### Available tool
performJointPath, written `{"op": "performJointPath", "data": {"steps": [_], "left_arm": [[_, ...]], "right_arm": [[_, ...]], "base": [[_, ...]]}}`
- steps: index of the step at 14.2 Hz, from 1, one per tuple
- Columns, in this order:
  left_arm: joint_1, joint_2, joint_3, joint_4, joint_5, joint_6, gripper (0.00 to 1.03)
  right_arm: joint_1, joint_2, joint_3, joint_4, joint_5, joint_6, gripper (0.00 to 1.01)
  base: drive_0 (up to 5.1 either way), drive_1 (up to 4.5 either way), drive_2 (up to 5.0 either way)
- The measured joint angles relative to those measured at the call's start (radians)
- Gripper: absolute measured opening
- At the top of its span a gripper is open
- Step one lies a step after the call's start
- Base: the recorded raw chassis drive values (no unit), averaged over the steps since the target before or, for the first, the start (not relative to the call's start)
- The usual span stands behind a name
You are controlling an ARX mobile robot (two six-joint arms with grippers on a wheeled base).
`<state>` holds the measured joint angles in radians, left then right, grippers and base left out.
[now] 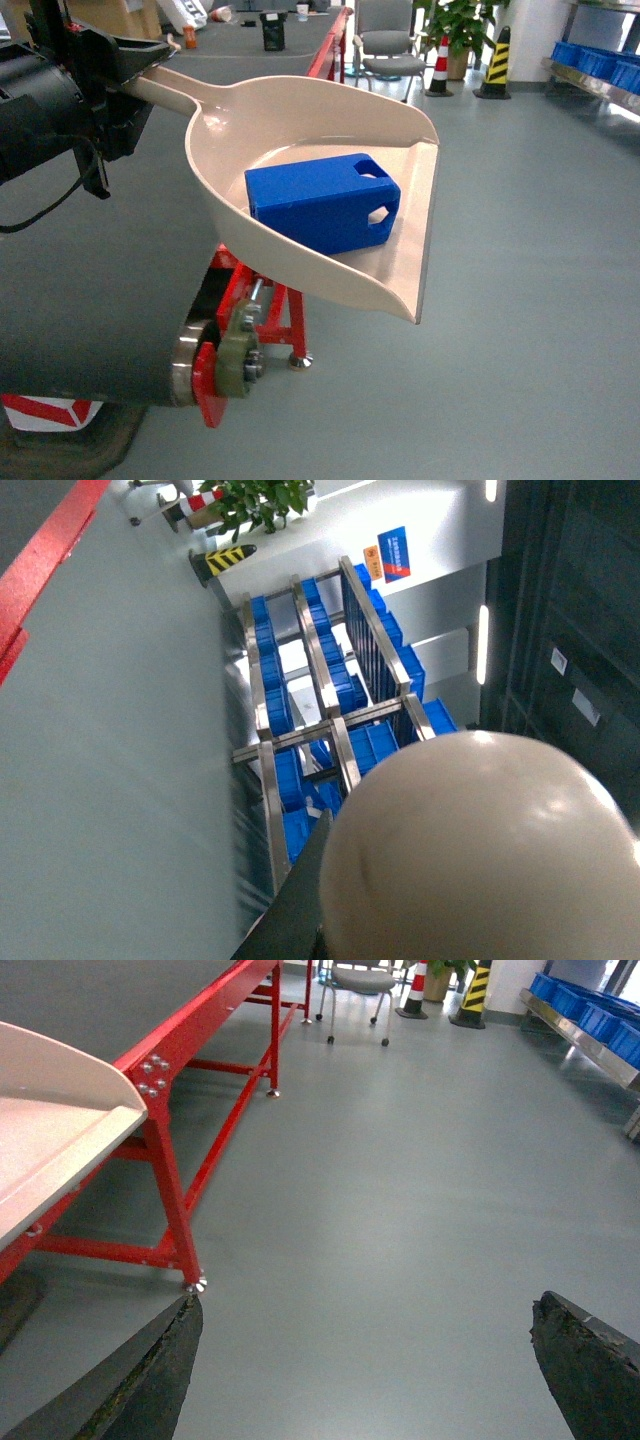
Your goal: Place part in tray to right shelf
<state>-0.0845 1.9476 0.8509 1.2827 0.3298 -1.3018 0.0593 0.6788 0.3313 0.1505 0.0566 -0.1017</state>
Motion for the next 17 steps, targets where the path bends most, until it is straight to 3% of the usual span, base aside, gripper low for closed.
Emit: {"op": "performJointPath", "data": {"steps": [17], "left_arm": [[0.000,0.000,0.000,-0.003,-0.001,0.001,0.14]], "right_arm": [[0.000,0.000,0.000,0.000,0.000,0.000,0.98]], "base": [[5.1,-2.37,-2.4]]}}
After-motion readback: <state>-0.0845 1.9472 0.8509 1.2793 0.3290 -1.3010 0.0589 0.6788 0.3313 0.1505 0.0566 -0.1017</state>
